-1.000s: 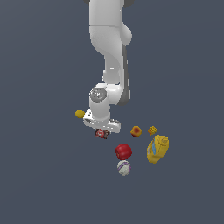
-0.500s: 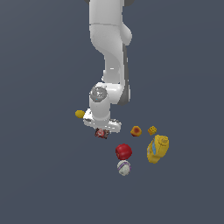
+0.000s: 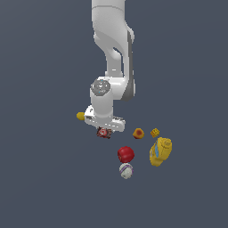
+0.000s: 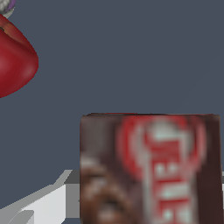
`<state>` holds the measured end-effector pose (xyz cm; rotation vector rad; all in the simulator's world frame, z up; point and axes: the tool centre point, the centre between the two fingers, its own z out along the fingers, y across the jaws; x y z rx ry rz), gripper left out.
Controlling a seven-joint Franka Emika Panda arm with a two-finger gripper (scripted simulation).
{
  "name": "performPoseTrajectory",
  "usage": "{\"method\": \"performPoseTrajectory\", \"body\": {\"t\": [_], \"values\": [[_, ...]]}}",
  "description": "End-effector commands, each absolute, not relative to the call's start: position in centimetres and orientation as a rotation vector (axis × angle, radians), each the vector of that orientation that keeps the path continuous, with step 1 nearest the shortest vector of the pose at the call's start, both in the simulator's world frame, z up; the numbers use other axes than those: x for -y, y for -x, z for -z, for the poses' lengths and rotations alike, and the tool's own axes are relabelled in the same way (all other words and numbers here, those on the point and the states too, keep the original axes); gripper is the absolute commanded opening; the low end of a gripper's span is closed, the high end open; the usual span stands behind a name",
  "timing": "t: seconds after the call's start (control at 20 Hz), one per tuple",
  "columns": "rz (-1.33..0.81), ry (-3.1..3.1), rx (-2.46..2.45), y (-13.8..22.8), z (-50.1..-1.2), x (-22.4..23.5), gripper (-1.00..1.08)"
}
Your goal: Pick up a designated object from a clutter of objects.
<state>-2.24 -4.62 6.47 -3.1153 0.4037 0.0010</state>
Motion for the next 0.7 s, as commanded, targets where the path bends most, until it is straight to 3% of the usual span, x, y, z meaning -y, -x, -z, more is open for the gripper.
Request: {"method": "performPoseTrajectory", "body": {"t": [0.0, 0.65], "values": [[0.000, 3.115, -0.404, 2.0, -8.4, 4.3, -1.00], [0.000, 3.117, -0.405, 0.1, -21.3, 2.5, -1.00]]}}
